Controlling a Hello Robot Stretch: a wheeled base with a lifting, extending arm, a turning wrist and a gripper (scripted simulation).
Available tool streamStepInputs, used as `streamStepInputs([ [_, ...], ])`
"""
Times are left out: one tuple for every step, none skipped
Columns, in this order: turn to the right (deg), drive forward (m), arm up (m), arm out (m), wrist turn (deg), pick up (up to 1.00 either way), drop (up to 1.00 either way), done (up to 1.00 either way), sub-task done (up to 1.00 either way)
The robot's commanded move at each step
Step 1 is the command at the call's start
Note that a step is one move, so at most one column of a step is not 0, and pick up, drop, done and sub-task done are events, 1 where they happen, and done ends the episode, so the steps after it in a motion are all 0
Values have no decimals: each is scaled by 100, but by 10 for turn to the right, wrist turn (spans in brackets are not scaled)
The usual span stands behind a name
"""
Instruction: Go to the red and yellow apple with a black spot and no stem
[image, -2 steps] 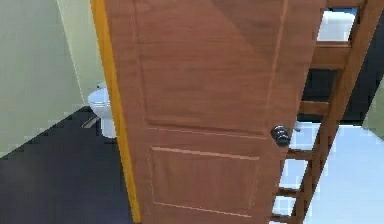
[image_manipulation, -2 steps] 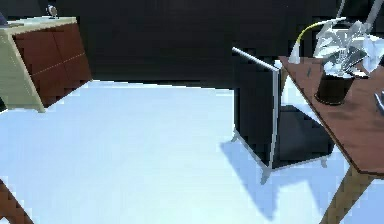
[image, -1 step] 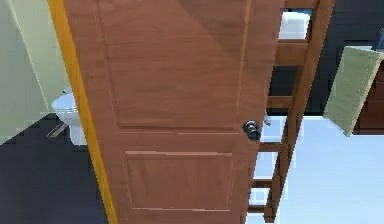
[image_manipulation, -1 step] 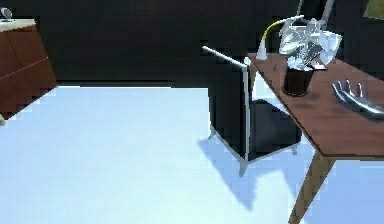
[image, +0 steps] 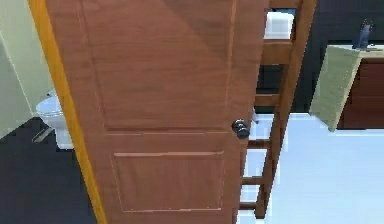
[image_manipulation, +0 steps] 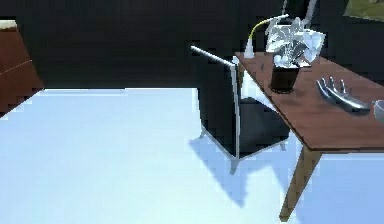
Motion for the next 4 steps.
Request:
streamStepInputs([
  [0,25,0,0,0,0,0,0,0],
  [-450,0,0,0,0,0,0,0,0],
  [-180,0,0,0,0,0,0,0,0],
  [0,45,0,0,0,0,0,0,0],
])
